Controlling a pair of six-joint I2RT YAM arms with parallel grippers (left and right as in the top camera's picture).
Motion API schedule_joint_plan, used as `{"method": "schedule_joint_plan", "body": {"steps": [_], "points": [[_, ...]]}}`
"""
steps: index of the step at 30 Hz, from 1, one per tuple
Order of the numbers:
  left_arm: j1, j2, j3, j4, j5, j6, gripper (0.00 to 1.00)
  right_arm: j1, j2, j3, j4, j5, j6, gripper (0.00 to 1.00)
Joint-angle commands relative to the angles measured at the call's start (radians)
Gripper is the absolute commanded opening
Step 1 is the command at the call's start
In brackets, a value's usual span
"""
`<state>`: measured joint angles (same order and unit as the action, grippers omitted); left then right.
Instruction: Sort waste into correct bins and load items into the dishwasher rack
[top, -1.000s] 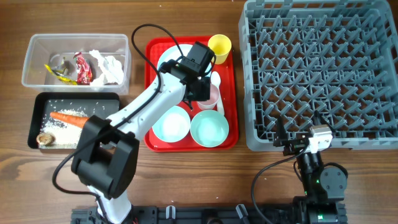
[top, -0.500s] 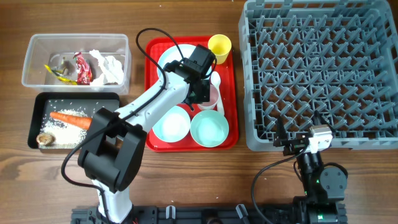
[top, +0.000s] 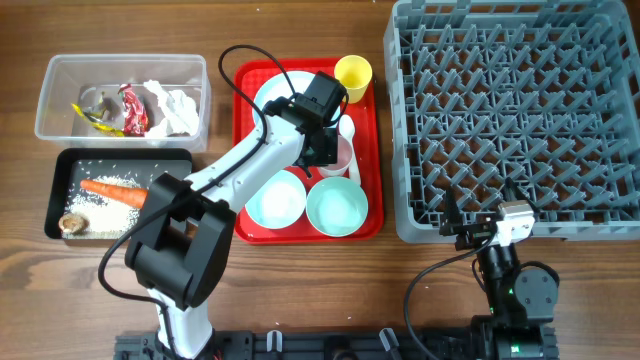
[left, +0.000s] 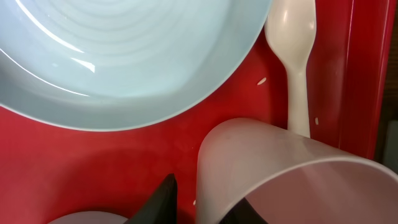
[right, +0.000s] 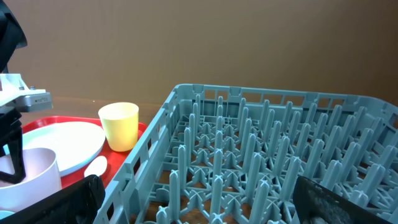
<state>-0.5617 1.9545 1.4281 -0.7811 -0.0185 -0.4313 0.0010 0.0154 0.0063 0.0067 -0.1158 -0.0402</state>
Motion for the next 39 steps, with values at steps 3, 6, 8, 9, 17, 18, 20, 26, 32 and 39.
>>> {"method": "schedule_joint_plan", "body": {"steps": [3, 6, 8, 9, 17, 18, 20, 26, 32, 39], "points": [[0.003, -0.055, 0.006, 0.0, -0.017, -0.002, 0.22, -0.005, -0.008, -0.001, 0.003, -0.016, -0.01, 1.0], [0.003, -0.055, 0.006, 0.0, -0.017, -0.002, 0.22, -0.005, -0.008, -0.001, 0.003, -0.016, -0.01, 1.0], [0.003, -0.055, 0.006, 0.001, -0.017, -0.002, 0.2, -0.005, -0.008, -0.001, 0.003, -0.016, -0.01, 1.0], [0.003, -0.055, 0.006, 0.0, -0.017, -0.003, 0.19, -0.005, -0.008, -0.001, 0.003, -0.016, -0.01, 1.0], [0.003, -0.055, 0.006, 0.0, -0.017, -0.002, 0.07, -0.005, -0.008, -0.001, 0.003, -0.016, -0.01, 1.0], [0.003, -0.055, 0.006, 0.0, -0.017, -0.002, 0.05, -0.005, -0.008, -0.001, 0.003, -0.016, -0.01, 1.0], [0.003, -0.055, 0.006, 0.0, -0.017, -0.002, 0.04, -0.005, -0.008, -0.001, 0.003, -0.016, -0.01, 1.0], [0.011, -0.068, 0.006, -0.001, -0.036, -0.002, 0.04, -0.005, -0.008, -0.001, 0.003, -0.016, -0.01, 1.0], [0.079, -0.16, 0.006, -0.005, -0.029, -0.002, 0.04, -0.005, -0.008, -0.001, 0.003, -0.016, -0.01, 1.0], [0.253, -0.266, 0.006, -0.003, 0.151, 0.09, 0.04, -0.005, -0.008, -0.001, 0.003, -0.016, -0.01, 1.0]]}}
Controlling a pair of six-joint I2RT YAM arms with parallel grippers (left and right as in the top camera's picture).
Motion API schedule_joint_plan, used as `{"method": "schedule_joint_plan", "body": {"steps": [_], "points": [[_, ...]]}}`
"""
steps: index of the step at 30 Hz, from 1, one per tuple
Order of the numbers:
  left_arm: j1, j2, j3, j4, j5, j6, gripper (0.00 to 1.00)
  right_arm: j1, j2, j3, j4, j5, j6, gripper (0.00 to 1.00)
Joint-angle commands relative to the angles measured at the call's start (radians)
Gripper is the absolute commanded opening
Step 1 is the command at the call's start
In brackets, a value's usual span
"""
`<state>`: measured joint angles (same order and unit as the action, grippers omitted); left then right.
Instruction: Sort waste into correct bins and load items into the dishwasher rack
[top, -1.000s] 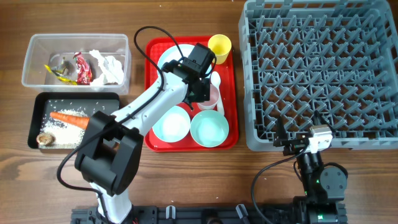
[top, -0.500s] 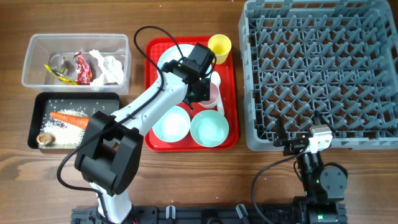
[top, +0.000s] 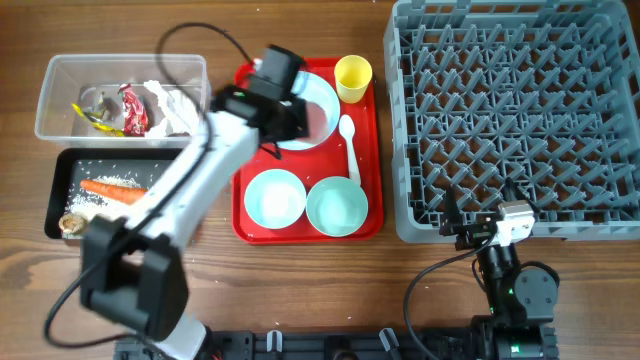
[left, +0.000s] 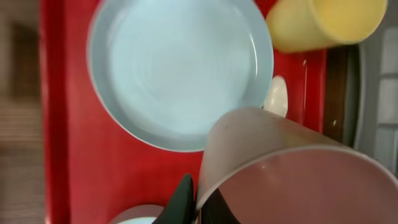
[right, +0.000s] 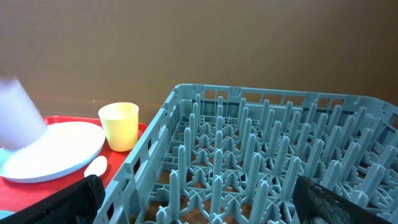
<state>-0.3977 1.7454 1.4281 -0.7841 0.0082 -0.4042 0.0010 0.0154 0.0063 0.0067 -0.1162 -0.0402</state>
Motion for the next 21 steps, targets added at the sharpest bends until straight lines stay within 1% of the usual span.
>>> {"method": "schedule_joint_plan", "body": {"steps": [1, 4, 5, 8, 10, 13, 16, 21], "points": [[0.13, -0.062, 0.006, 0.0, 0.187, 0.082, 0.04, -0.005, -0.008, -0.001, 0.003, -0.016, -0.01, 1.0], [0.261, -0.062, 0.006, 0.007, 0.461, 0.186, 0.04, -0.005, -0.008, -0.001, 0.003, -0.016, -0.01, 1.0], [0.29, -0.062, 0.006, 0.008, 0.53, 0.21, 0.04, -0.005, -0.008, -0.001, 0.003, -0.016, -0.01, 1.0], [0.429, -0.062, 0.006, 0.015, 0.915, 0.341, 0.04, -0.005, -0.008, -0.001, 0.003, -0.016, -0.01, 1.0], [0.492, -0.06, 0.005, 0.014, 1.117, 0.414, 0.04, -0.005, -0.008, -0.001, 0.003, -0.016, -0.01, 1.0], [0.568, -0.06, 0.003, 0.013, 1.339, 0.45, 0.04, -0.005, -0.008, -0.001, 0.003, -0.016, -0.01, 1.0], [0.595, -0.06, 0.003, 0.014, 1.442, 0.453, 0.04, -0.005, -0.008, -0.001, 0.003, -0.016, -0.01, 1.0], [0.591, -0.06, 0.001, 0.01, 1.45, 0.453, 0.04, -0.005, -0.008, -0.001, 0.003, -0.016, -0.01, 1.0]]}}
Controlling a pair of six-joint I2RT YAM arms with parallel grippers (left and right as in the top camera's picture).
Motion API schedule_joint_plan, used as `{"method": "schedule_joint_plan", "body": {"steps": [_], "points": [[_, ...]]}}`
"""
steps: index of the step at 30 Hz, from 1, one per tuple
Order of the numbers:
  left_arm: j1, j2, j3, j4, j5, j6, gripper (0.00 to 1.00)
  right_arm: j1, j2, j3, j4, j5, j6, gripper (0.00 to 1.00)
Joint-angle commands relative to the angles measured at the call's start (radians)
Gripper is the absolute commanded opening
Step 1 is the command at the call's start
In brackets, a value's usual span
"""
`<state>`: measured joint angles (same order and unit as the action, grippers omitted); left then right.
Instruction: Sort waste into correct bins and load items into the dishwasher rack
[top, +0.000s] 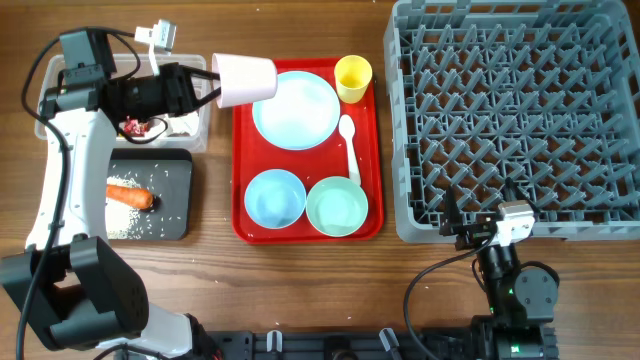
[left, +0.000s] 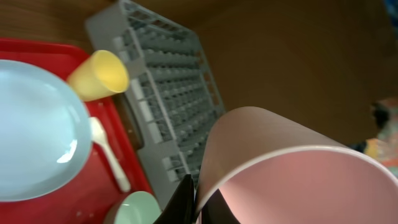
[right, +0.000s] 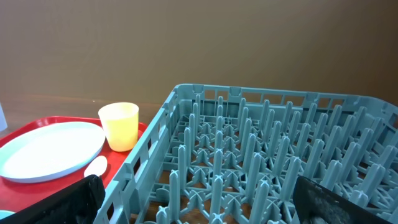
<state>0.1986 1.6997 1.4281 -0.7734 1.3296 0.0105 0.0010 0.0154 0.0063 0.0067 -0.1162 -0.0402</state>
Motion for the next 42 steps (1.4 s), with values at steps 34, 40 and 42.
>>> {"method": "schedule_joint_plan", "body": {"steps": [34, 40, 42], "points": [[-0.008, -0.014, -0.001, -0.052, 0.113, 0.031, 0.04, -0.005, 0.523, 0.699, -0.344, -0.299, 0.301, 1.0], [-0.008, -0.014, -0.001, -0.052, 0.113, 0.031, 0.04, -0.005, 0.874, 1.048, -0.565, -0.477, 0.306, 1.0], [-0.008, -0.014, -0.001, -0.053, 0.113, 0.031, 0.04, -0.005, 0.945, 1.101, -0.578, -0.489, 0.318, 1.0]]}}
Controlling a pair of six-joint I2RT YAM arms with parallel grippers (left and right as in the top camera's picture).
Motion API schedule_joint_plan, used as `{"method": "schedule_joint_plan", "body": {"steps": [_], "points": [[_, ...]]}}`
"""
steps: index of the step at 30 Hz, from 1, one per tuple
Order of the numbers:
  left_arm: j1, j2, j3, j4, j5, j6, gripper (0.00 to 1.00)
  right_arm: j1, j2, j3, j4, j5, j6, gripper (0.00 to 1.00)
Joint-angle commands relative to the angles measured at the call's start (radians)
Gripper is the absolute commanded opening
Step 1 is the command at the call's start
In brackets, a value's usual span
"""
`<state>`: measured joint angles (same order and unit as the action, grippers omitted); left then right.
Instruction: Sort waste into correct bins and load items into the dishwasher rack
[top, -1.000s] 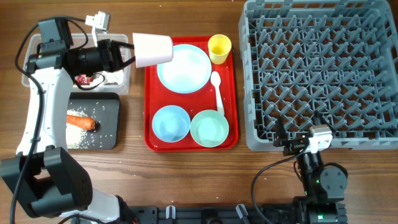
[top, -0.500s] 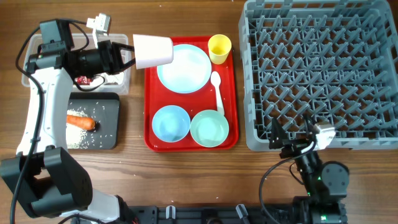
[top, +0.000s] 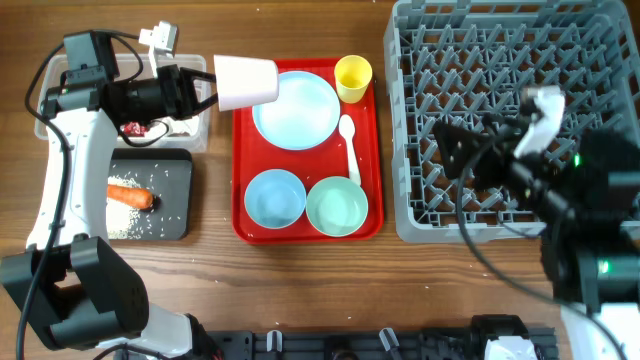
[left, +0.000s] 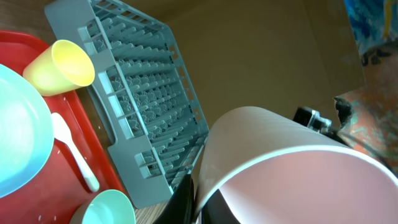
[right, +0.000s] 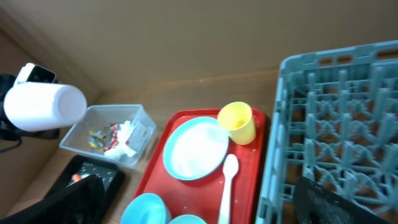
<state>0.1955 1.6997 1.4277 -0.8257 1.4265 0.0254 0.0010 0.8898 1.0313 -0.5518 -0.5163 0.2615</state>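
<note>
My left gripper (top: 207, 88) is shut on the rim of a pale pink cup (top: 245, 81), held on its side above the left edge of the red tray (top: 242, 160). In the left wrist view the cup (left: 280, 168) fills the lower right, one finger either side of its wall. My right gripper (top: 458, 150) hangs open over the grey dishwasher rack (top: 520, 60), nothing between its fingers (right: 68, 199). On the tray lie a blue plate (top: 295, 108), a yellow cup (top: 353, 77), a white spoon (top: 348, 140), a blue bowl (top: 275, 197) and a green bowl (top: 337, 206).
A clear bin (top: 60, 100) with wrappers and tissue stands at the far left. In front of it a black tray (top: 170, 215) holds a carrot (top: 128, 196) and rice grains. My left arm reaches across both.
My right arm has come up from the table's front edge and now hangs over the rack's left part, its camera looking down on the tray. The left gripper and cup have hardly moved.
At first my left gripper's fingers stood astride the cup's wall on the tray beside the spoon. Then the cup was up over the plate. Then it was held sideways near the clear bin, where it stays. The right arm stayed low until now.
</note>
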Motion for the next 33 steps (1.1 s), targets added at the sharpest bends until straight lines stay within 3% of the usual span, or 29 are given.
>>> {"method": "schedule_joint_plan", "body": {"steps": [1, 3, 5, 10, 15, 18, 22, 26, 33], "points": [[-0.005, -0.014, -0.001, -0.001, 0.016, 0.016, 0.04, -0.005, 0.086, 0.078, -0.003, -0.109, 0.042, 1.0], [-0.005, -0.014, -0.001, 0.0, 0.016, 0.016, 0.04, -0.005, 0.111, 0.077, 0.037, -0.194, 0.019, 1.0], [-0.005, -0.014, -0.001, 0.0, 0.016, 0.016, 0.04, -0.005, 0.161, 0.077, 0.086, -0.42, -0.047, 1.0], [-0.021, -0.01, -0.001, 0.031, 0.021, 0.019, 0.04, -0.005, 0.355, 0.077, 0.28, -0.878, -0.045, 0.95], [-0.072, -0.007, -0.001, 0.083, 0.103, 0.019, 0.04, -0.005, 0.594, 0.077, 0.667, -1.098, 0.157, 0.86], [-0.107, 0.0, -0.001, 0.11, 0.103, 0.018, 0.04, -0.004, 0.661, 0.077, 0.832, -1.106, 0.27, 0.85], [-0.154, 0.016, -0.001, 0.205, 0.075, -0.073, 0.04, 0.001, 0.67, 0.077, 0.951, -1.106, 0.292, 0.85], [-0.201, 0.031, -0.001, 0.333, 0.053, -0.177, 0.04, 0.023, 0.67, 0.075, 0.959, -1.096, 0.287, 0.86], [-0.254, 0.031, -0.001, 0.419, 0.046, -0.225, 0.04, 0.071, 0.672, 0.074, 0.963, -1.002, 0.26, 0.91]]}}
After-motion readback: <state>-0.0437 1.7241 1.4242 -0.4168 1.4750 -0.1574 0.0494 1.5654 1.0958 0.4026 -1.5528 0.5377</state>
